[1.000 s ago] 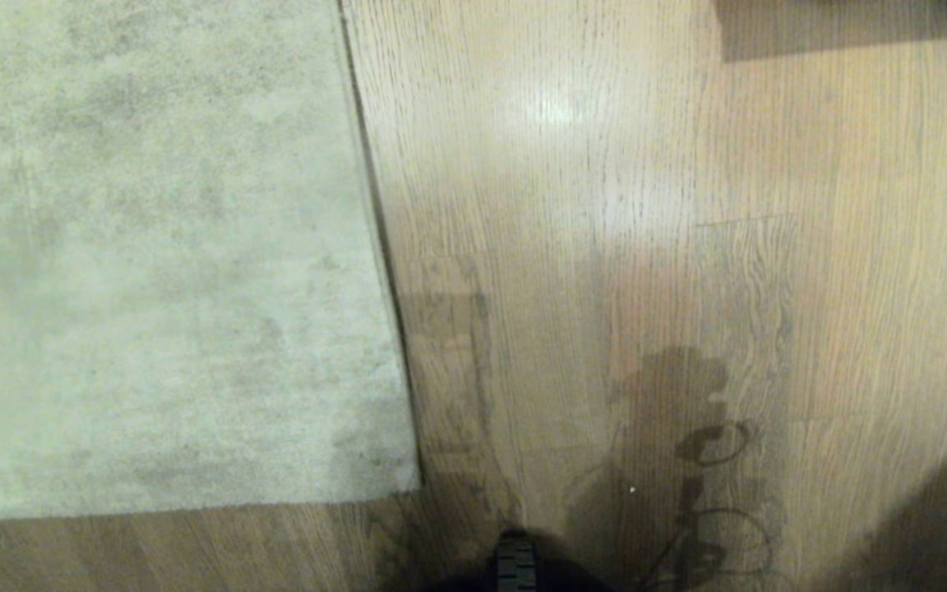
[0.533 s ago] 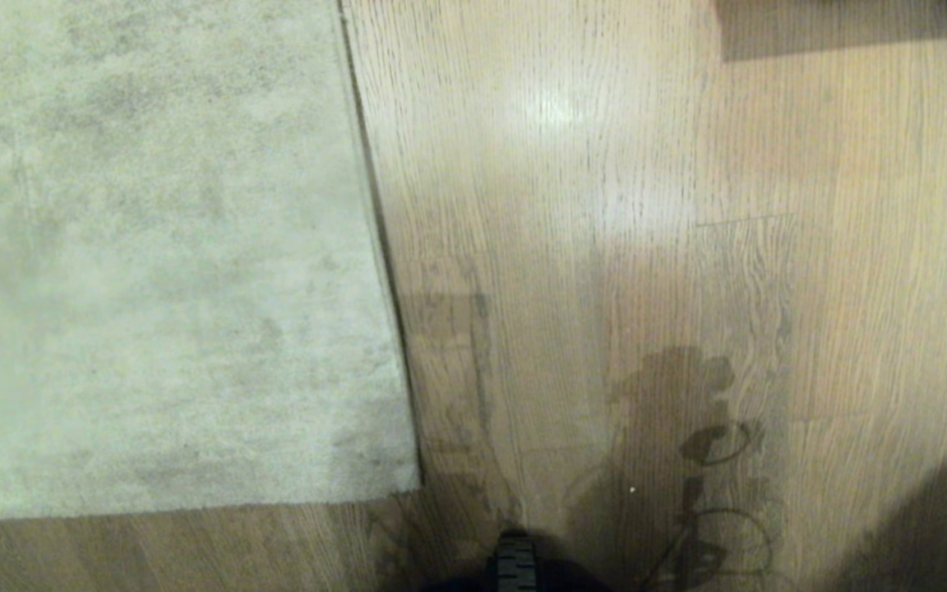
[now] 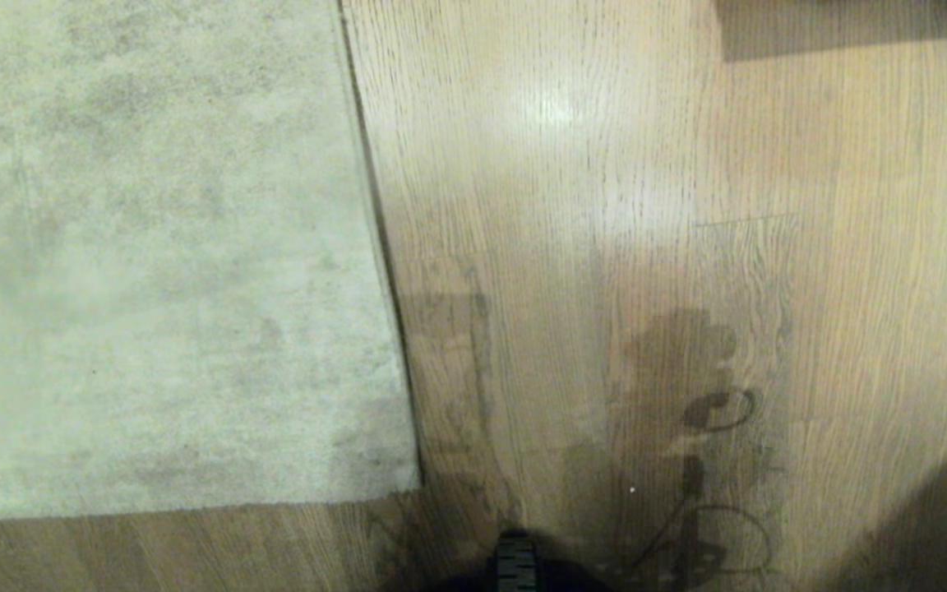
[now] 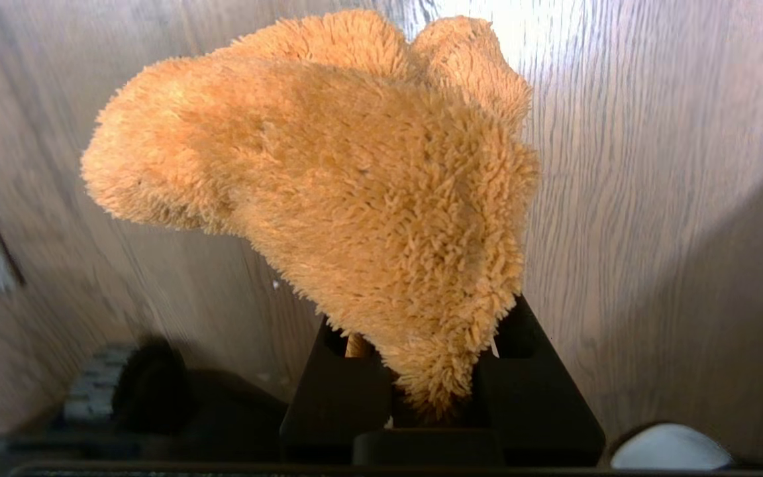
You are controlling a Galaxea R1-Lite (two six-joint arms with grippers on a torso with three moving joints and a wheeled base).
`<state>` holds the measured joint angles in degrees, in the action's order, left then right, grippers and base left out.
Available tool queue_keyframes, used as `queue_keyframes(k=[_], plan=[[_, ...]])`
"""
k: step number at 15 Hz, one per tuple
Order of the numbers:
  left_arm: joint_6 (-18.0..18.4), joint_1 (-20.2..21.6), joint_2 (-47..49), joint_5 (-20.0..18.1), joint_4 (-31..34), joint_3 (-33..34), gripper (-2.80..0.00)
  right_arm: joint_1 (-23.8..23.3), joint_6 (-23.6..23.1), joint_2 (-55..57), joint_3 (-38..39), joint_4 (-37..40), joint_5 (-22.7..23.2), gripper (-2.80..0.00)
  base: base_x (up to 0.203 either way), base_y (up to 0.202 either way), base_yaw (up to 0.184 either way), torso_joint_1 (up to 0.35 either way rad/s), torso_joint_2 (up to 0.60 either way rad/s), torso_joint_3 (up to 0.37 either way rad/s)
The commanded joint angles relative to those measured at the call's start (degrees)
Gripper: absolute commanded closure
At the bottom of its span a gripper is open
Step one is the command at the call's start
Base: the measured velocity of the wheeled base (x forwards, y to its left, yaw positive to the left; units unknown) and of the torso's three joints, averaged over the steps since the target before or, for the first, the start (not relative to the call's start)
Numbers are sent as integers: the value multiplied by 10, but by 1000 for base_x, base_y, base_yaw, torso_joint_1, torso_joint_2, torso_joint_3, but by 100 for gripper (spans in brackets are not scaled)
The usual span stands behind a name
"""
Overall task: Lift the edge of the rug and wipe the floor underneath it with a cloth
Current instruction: Put down the rag
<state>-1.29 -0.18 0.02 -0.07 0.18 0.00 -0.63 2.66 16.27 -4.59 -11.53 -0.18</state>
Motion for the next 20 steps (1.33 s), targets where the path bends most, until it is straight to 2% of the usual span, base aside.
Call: queue_keyframes(k=[1, 4, 10, 13, 17, 20], plan=[[0, 0, 0, 0, 0, 0, 0, -16, 23, 142, -7, -61, 1, 0, 0, 0, 0, 0, 0, 0], [0, 0, 0, 1, 0, 0, 0, -30, 70, 219, -18, -102, 2, 0, 0, 0, 0, 0, 0, 0], [0, 0, 1, 1, 0, 0, 0, -55, 112, 358, -57, -140, 1, 0, 0, 0, 0, 0, 0, 0], [0, 0, 0, 0, 0, 0, 0, -85, 115, 451, -81, -202, 0, 0, 0, 0, 0, 0, 0, 0], [0, 0, 0, 1, 0, 0, 0, -154, 116, 603, -127, -314, 2, 0, 0, 0, 0, 0, 0, 0], [0, 0, 0, 0, -1, 0, 0, -175, 130, 703, -190, -381, 5, 0, 0, 0, 0, 0, 0, 0]])
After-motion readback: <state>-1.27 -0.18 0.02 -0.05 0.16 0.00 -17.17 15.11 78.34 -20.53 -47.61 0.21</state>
